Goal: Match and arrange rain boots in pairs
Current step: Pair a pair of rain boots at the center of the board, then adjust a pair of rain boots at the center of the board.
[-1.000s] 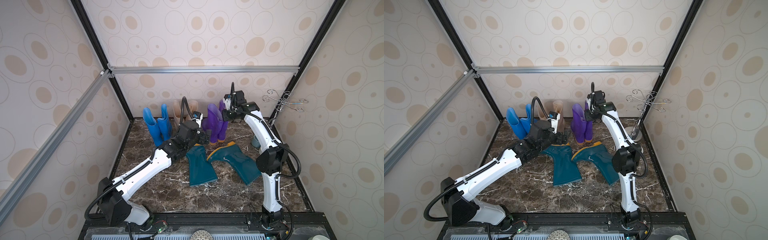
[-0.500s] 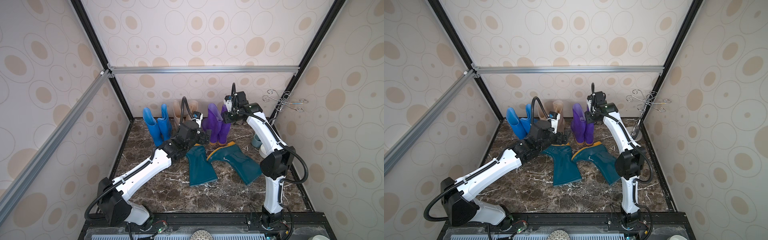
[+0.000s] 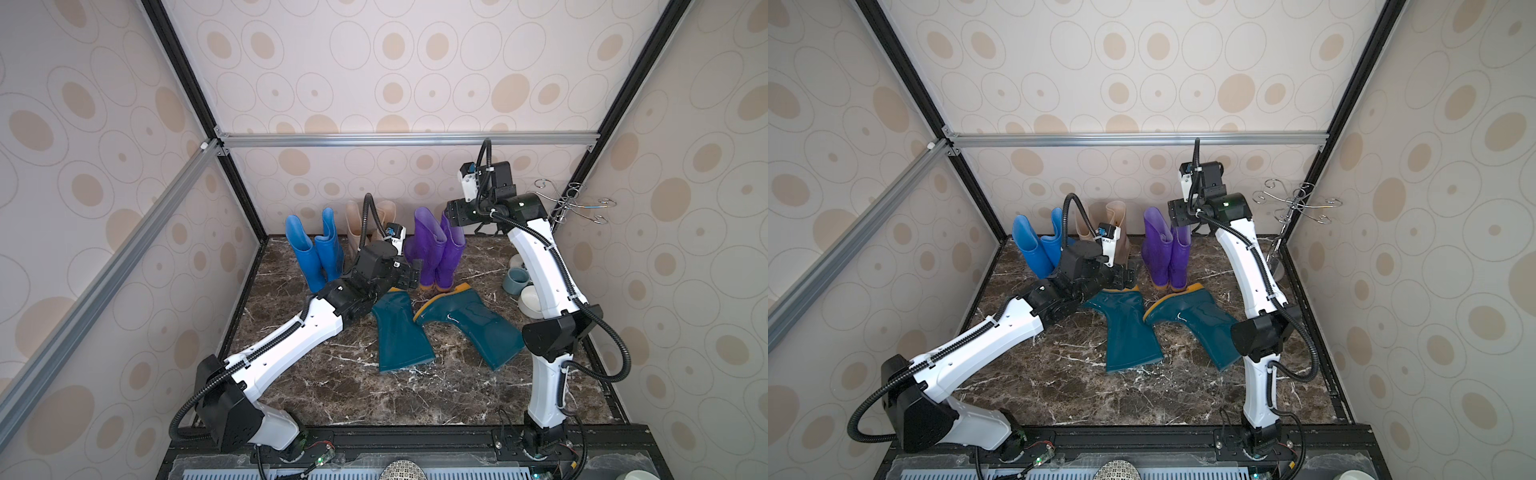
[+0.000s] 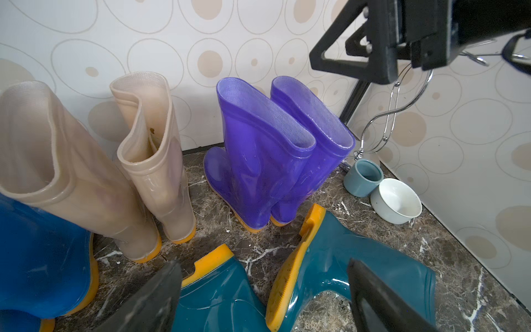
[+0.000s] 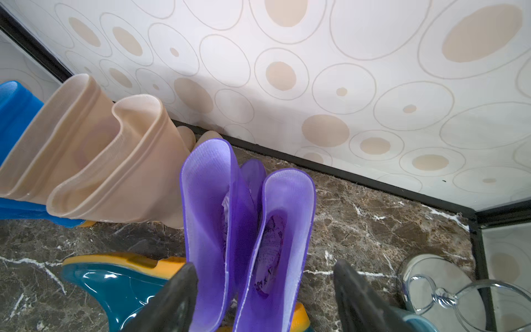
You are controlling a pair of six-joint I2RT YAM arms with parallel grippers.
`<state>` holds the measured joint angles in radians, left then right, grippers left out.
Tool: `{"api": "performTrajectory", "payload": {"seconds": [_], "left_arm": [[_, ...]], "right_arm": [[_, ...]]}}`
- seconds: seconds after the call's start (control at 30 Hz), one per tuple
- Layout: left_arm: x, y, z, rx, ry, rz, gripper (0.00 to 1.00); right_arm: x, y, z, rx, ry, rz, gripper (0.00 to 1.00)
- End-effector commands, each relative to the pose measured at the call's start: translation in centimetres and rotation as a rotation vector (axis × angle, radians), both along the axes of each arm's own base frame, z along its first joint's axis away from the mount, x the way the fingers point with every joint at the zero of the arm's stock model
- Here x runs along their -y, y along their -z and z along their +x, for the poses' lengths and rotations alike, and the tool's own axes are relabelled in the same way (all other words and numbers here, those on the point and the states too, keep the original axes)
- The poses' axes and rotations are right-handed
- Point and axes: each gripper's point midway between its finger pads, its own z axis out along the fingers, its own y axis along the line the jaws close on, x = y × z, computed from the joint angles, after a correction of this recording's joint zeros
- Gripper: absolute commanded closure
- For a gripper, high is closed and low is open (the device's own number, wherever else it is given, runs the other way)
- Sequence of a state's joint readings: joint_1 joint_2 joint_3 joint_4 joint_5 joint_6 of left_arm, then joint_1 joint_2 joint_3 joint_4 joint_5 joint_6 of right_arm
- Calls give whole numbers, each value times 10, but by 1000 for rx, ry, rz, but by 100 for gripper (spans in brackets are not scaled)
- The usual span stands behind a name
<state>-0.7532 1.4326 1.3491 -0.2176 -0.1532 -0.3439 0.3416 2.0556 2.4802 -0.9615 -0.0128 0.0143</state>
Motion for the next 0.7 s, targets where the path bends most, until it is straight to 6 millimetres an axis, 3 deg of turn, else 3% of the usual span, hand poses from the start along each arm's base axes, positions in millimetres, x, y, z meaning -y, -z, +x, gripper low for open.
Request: {"api": "performTrajectory", "payload": {"seconds": [0.0,0.27,0.4,0.57,0.63,0.67], "left_arm": [[6,-17,0,25,12,-30,11],[9,-17,2,13,15,-20,11],[9,-18,3,15,11,-18,11],[9,-17,4,9,7,-12,11],[9,-17,4,11,6,-12,11],[7,-17,4,11,2,-9,11]], "right_arm": [[-20,30,-1,-80,-61,-19,24],[-28,75,13,-166,-36,-57,28],[-35,91,18,-176,-29,-88,38],[-47,91,28,-168,0,-17,85],[-53,84,32,-150,15,39,99],[-56,78,35,-131,26,62,100]]}}
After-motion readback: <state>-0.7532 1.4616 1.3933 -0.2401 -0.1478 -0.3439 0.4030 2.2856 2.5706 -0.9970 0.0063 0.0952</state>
